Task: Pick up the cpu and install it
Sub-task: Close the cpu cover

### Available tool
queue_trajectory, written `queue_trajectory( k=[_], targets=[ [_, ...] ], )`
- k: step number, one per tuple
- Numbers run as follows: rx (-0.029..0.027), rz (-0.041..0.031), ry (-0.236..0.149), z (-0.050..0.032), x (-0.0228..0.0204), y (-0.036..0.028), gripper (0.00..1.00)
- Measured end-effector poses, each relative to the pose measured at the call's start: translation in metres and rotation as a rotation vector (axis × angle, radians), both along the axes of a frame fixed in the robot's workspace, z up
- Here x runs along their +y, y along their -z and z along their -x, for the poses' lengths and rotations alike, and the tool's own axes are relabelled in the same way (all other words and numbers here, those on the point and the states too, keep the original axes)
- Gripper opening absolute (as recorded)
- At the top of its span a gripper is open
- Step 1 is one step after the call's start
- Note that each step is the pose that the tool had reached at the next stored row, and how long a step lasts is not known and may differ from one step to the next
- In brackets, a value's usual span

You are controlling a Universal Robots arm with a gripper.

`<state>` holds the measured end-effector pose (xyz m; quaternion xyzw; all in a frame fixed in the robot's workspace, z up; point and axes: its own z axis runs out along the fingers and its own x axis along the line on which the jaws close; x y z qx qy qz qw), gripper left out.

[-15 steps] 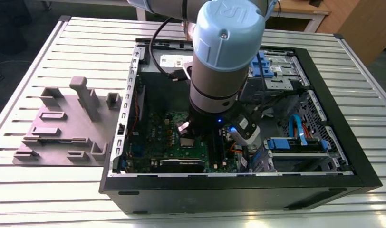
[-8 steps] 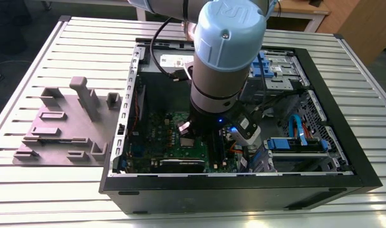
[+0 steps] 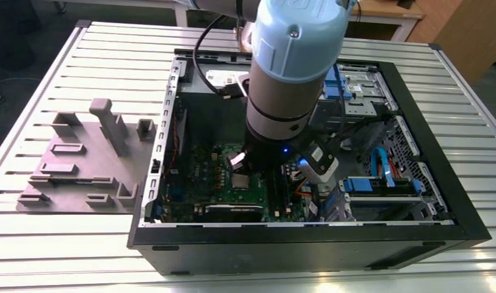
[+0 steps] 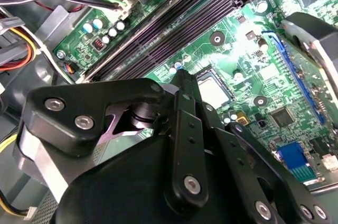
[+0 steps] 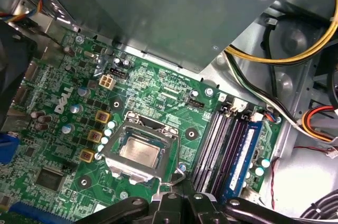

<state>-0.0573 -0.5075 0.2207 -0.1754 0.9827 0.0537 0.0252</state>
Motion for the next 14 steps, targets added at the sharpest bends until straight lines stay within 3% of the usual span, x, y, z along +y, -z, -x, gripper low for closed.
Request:
queue_trajectory(
  k=[11,14],
  targets=[
    [0.0,-0.0002,0.0,-0.0002,0.0001,-0.0034,0.1],
    [0.0,0.0,0.0,-0.0002,0.0018,-0.0035,0.1]
  ],
)
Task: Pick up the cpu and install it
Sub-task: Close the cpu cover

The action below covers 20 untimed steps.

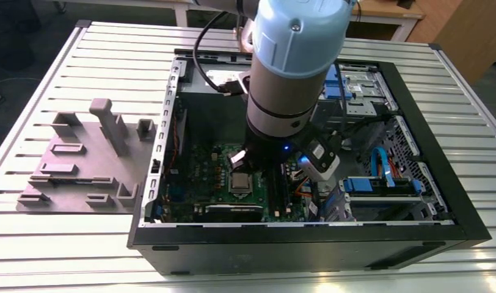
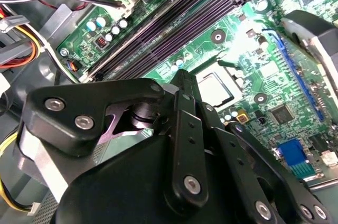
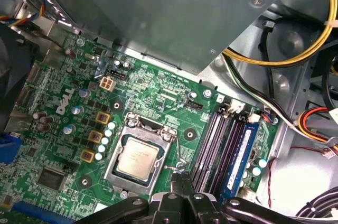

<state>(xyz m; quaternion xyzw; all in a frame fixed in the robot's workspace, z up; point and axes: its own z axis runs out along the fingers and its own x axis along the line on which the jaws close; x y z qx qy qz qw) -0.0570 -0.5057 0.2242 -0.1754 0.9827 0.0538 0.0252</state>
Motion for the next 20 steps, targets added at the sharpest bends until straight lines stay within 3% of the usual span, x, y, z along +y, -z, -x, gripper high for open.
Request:
queue_trajectory(
  k=[7,20],
  targets=[
    [0.0,-0.0001,0.0,-0.0001,0.0075,0.0,0.1],
    [0.0,0.0,0.0,0.0,0.0081,0.0,0.1]
  ],
)
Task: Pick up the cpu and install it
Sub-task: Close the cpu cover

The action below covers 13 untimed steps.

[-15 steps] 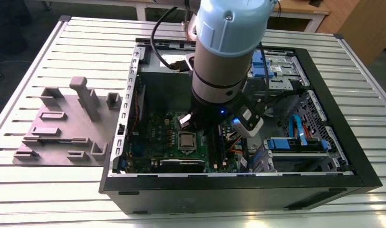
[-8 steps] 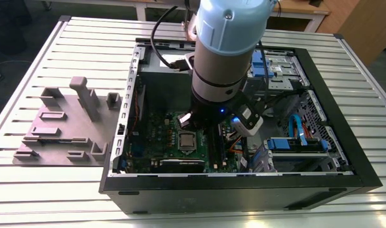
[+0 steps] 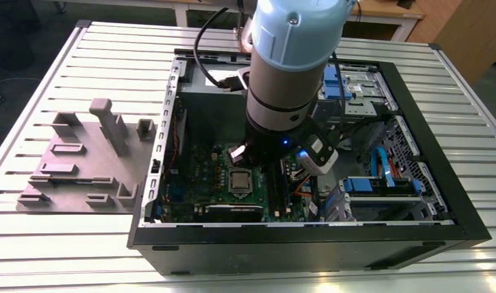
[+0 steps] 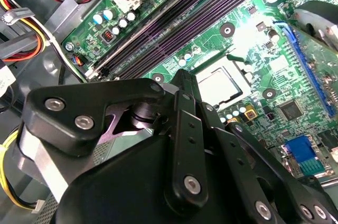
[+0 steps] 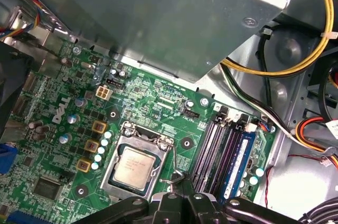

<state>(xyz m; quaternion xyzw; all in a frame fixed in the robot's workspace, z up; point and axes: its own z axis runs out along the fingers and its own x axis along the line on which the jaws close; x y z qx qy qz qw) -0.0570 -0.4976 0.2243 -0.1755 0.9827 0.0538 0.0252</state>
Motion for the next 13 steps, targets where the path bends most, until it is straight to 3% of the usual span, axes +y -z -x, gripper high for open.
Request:
queue_trajectory(
  k=[3,11,13],
  targets=[
    [-0.0001,0.0,0.0,0.0001,0.0023,0.0,0.1],
    [-0.002,0.0,0.0,0.0008,0.0188,0.0,0.1],
    [-0.0024,0.0,0.0,0.001,0.0204,0.0,0.1]
  ],
)
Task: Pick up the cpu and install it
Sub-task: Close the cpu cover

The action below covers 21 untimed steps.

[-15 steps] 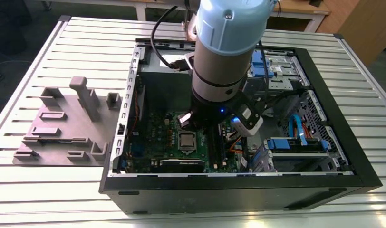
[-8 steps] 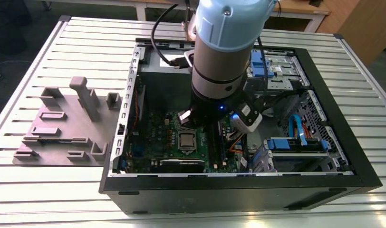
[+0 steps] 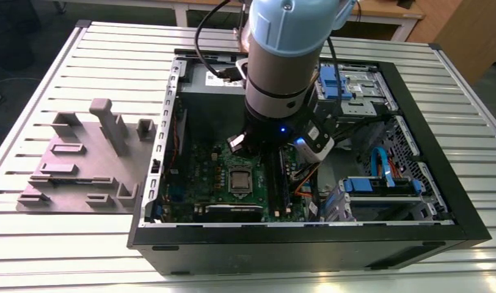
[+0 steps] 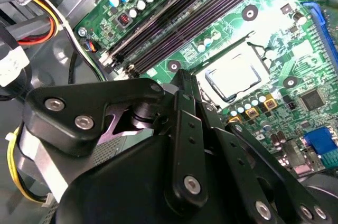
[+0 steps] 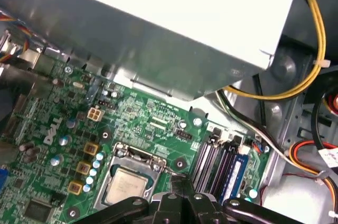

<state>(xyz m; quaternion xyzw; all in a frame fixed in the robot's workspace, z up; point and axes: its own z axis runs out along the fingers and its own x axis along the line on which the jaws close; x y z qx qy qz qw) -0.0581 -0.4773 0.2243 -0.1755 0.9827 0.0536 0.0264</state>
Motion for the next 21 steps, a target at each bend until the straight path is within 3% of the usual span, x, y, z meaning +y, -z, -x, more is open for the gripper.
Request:
queue_trajectory(
  k=[21],
  targets=[
    [0.0002,0.0006,0.0,0.0,0.0018,-0.002,0.1]
  ],
)
